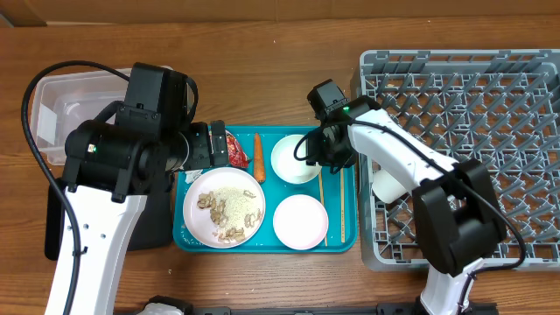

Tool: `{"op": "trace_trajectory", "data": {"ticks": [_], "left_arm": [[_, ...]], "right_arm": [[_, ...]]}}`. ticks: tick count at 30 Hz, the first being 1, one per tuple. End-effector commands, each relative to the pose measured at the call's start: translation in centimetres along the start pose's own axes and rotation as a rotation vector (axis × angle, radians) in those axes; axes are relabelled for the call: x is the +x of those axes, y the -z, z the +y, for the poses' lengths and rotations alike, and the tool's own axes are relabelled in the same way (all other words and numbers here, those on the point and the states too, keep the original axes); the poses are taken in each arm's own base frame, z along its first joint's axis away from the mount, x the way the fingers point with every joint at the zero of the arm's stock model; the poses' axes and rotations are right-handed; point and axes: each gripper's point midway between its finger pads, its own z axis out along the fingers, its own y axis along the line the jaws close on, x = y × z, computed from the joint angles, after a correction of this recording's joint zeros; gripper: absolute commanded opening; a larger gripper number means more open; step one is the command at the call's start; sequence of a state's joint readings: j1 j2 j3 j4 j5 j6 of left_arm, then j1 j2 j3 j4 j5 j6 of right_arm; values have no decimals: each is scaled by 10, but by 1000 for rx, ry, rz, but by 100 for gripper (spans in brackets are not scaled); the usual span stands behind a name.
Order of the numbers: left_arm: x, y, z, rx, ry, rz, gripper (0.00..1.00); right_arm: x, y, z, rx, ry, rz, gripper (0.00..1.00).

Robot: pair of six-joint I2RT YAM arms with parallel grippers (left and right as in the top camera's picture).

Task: Sort waste into correct bins and load items into the dishwasher
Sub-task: 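Reach the right gripper to the tray and grasp the white bowl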

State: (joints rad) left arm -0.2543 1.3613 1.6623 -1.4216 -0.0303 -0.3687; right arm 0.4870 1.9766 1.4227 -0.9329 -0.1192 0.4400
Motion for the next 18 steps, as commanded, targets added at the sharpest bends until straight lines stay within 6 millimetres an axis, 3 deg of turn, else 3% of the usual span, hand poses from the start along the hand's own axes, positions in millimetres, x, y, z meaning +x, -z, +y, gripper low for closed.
{"op": "trace_trajectory", "data": {"ticks": [1,6,9,13,16,18], "left_arm": [[-1,-1,2,-6,21,1,100],[-1,-1,2,-6,21,1,100],[-1,-1,2,-6,21,1,100],[-1,-1,2,-6,21,1,100],[-1,-1,2,-6,21,1,100],[-1,-1,2,-6,21,1,100]], "right_arm": [[1,-10,5,-10,9,10,43],[-7,-11,-3,36,-6,-29,15],[-15,5,-10,90,-2,-79,7],[-27,56,2,55,38,-179,4],[-33,108,11,16,50,-279,4],[-35,145,5,44,43,-371,4]]}}
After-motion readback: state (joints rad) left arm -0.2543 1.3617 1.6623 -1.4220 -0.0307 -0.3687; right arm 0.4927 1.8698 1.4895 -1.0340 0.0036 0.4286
